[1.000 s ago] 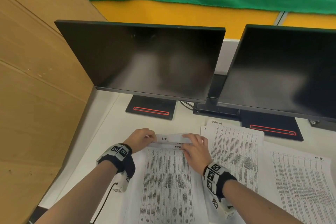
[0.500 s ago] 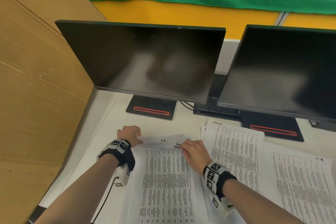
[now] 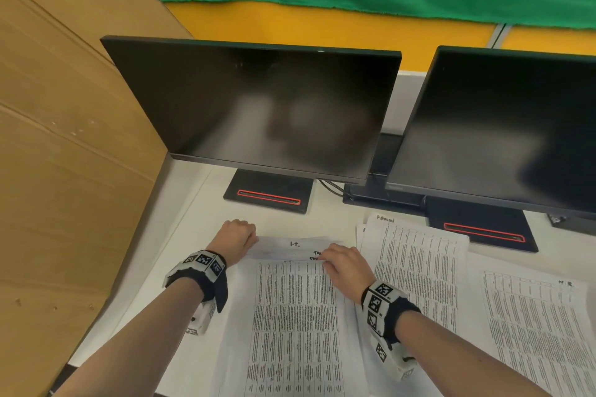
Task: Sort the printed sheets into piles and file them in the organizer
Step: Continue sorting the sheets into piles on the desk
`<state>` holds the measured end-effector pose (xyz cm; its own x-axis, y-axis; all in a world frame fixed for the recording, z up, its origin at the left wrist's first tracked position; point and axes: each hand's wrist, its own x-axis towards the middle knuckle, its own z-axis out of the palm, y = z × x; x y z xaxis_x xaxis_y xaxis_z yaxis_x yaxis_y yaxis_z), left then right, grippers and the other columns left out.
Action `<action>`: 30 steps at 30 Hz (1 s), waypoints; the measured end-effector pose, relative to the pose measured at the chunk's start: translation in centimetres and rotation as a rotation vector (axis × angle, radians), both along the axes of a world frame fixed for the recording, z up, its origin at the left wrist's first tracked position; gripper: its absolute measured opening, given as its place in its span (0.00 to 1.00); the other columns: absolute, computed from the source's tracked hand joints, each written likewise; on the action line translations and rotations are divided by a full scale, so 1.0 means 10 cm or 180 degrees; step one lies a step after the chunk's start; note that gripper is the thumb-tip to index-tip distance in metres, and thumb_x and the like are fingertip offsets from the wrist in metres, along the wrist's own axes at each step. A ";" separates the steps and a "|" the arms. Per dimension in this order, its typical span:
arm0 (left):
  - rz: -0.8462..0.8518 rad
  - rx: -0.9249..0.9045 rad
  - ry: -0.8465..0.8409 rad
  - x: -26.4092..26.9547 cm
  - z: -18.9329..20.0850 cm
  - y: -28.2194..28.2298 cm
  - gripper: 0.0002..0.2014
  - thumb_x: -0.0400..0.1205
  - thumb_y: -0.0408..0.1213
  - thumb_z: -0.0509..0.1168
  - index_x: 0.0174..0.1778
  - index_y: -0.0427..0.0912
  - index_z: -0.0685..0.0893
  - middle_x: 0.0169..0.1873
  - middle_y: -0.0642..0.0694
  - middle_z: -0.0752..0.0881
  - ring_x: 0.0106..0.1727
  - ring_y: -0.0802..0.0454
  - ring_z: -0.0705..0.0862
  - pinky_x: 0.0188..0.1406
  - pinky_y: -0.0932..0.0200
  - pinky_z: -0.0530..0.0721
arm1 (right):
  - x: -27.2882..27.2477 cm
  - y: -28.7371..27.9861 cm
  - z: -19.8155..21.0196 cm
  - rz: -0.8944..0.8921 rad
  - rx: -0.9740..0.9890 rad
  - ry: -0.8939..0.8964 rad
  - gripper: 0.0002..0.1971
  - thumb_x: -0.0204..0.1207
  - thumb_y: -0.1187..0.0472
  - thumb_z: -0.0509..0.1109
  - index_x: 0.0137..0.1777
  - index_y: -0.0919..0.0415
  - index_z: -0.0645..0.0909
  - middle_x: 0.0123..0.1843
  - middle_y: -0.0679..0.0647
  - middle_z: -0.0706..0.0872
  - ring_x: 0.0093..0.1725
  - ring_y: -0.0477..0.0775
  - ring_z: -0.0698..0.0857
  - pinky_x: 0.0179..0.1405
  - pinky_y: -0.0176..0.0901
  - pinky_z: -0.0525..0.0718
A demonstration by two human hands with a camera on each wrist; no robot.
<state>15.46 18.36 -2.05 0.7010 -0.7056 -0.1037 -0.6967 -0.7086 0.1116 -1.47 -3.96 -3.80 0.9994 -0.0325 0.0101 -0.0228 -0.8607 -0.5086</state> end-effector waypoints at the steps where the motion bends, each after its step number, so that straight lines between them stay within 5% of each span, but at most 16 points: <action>1: -0.0029 -0.0020 -0.0039 0.00 0.02 0.00 0.14 0.86 0.41 0.56 0.45 0.35 0.81 0.44 0.39 0.85 0.47 0.39 0.81 0.48 0.50 0.72 | 0.00 0.00 0.00 -0.0001 0.0002 -0.0002 0.13 0.82 0.64 0.59 0.59 0.58 0.84 0.53 0.52 0.85 0.51 0.54 0.83 0.57 0.46 0.75; 6: -0.0247 -0.0065 -0.0666 -0.02 0.08 0.02 0.12 0.75 0.36 0.73 0.26 0.42 0.82 0.23 0.47 0.83 0.25 0.45 0.81 0.28 0.55 0.79 | 0.01 0.01 0.00 -0.0019 0.0132 -0.0002 0.13 0.80 0.65 0.61 0.56 0.58 0.85 0.51 0.52 0.86 0.49 0.54 0.84 0.54 0.46 0.79; 11: 0.0029 -0.1418 -0.0393 -0.15 0.29 -0.09 0.13 0.83 0.37 0.57 0.41 0.37 0.85 0.38 0.41 0.86 0.40 0.42 0.82 0.41 0.48 0.82 | 0.04 0.02 0.04 -0.0092 0.0250 0.0274 0.13 0.80 0.62 0.61 0.59 0.56 0.84 0.52 0.53 0.84 0.51 0.54 0.83 0.54 0.47 0.80; 14: 0.0877 -0.2208 0.0121 -0.15 0.64 -0.19 0.10 0.86 0.40 0.54 0.48 0.39 0.77 0.36 0.44 0.83 0.36 0.46 0.81 0.34 0.55 0.77 | 0.05 0.03 0.08 -0.0242 0.0424 0.0564 0.10 0.80 0.60 0.63 0.56 0.53 0.84 0.50 0.51 0.83 0.50 0.53 0.82 0.53 0.47 0.81; 18: 0.0943 -0.3207 -0.0209 0.11 1.27 -0.16 0.05 0.86 0.38 0.57 0.45 0.43 0.74 0.33 0.51 0.76 0.30 0.60 0.71 0.31 0.64 0.68 | 0.10 0.02 0.11 -0.0682 0.1120 0.0769 0.06 0.73 0.62 0.72 0.45 0.48 0.84 0.53 0.49 0.84 0.54 0.50 0.82 0.60 0.43 0.79; 21: 0.1097 -0.3804 -0.0369 0.41 1.68 0.00 0.08 0.85 0.37 0.56 0.40 0.49 0.71 0.34 0.58 0.72 0.34 0.65 0.71 0.37 0.65 0.70 | 0.12 -0.04 0.10 -0.0951 0.1459 0.0863 0.08 0.73 0.64 0.73 0.52 0.59 0.86 0.53 0.48 0.79 0.55 0.47 0.77 0.61 0.36 0.71; 26: 0.1307 -0.3363 -0.0010 0.61 1.79 0.17 0.06 0.86 0.40 0.54 0.45 0.44 0.71 0.36 0.55 0.73 0.36 0.62 0.73 0.37 0.66 0.72 | 0.13 -0.11 0.02 -0.1006 0.1644 0.1142 0.12 0.77 0.62 0.69 0.60 0.61 0.82 0.60 0.53 0.80 0.65 0.55 0.79 0.62 0.38 0.72; 30: 0.1027 -0.2441 0.0473 0.44 1.20 0.18 0.05 0.86 0.37 0.55 0.46 0.44 0.74 0.36 0.48 0.77 0.33 0.63 0.76 0.36 0.65 0.75 | 0.12 -0.15 0.03 -0.1052 0.1797 0.1204 0.08 0.78 0.63 0.68 0.56 0.59 0.82 0.56 0.55 0.83 0.58 0.54 0.80 0.52 0.38 0.75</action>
<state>19.88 20.14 9.92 0.8971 -0.3858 0.2153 -0.4133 -0.5610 0.7172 -0.27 -5.41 -3.53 0.8687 -0.2296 -0.4389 -0.4953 -0.3896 -0.7765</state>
